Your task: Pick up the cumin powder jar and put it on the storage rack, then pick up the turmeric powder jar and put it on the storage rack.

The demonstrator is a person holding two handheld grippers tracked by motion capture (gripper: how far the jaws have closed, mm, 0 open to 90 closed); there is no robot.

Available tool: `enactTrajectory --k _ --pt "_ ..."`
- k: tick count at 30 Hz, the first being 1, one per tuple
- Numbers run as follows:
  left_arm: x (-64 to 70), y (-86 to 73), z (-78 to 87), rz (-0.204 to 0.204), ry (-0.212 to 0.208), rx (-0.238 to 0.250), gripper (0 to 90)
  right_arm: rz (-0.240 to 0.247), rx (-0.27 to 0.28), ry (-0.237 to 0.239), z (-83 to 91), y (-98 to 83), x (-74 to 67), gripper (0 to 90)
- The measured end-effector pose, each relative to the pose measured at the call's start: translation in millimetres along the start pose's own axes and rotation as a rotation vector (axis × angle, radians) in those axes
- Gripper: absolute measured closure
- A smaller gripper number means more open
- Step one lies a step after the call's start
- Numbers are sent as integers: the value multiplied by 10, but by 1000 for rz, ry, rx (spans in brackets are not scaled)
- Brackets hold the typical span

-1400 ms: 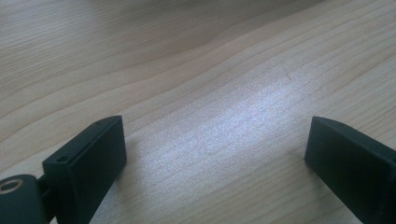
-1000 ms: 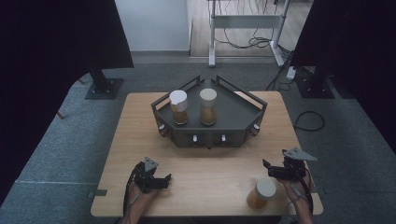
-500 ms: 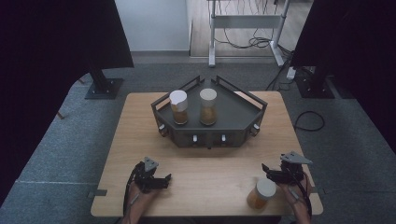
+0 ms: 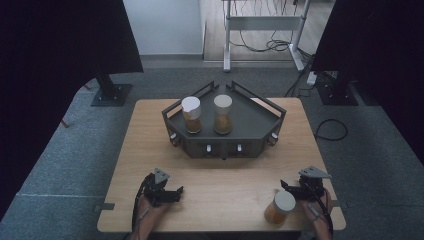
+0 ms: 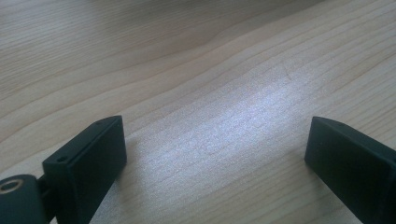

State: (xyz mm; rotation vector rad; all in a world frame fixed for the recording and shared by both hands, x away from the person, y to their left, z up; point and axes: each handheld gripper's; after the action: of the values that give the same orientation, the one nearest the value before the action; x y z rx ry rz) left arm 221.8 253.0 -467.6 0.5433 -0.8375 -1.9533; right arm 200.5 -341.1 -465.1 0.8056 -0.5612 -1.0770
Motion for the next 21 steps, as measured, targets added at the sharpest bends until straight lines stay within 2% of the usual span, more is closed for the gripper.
enactTrajectory --k 5,13,21 --pt "1 0 0 0 0 0 48 -5 -19 -1 -21 -16 -1 75" --pt "1 -1 1 0 1 0 49 -11 -13 1 -5 -40 12 75" --pt "2 -1 1 1 1 0 48 -13 17 5 57 -42 10 75"
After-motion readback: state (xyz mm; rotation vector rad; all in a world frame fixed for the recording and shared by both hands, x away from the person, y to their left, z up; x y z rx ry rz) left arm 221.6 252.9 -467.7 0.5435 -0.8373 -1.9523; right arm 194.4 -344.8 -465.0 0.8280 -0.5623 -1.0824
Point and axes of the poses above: each handheld gripper's, and its own axes: z roughly backward along the jaws, y roughly out of its top, x roughly to its right, and after that the axes turned 1 degree about -z, right-handed
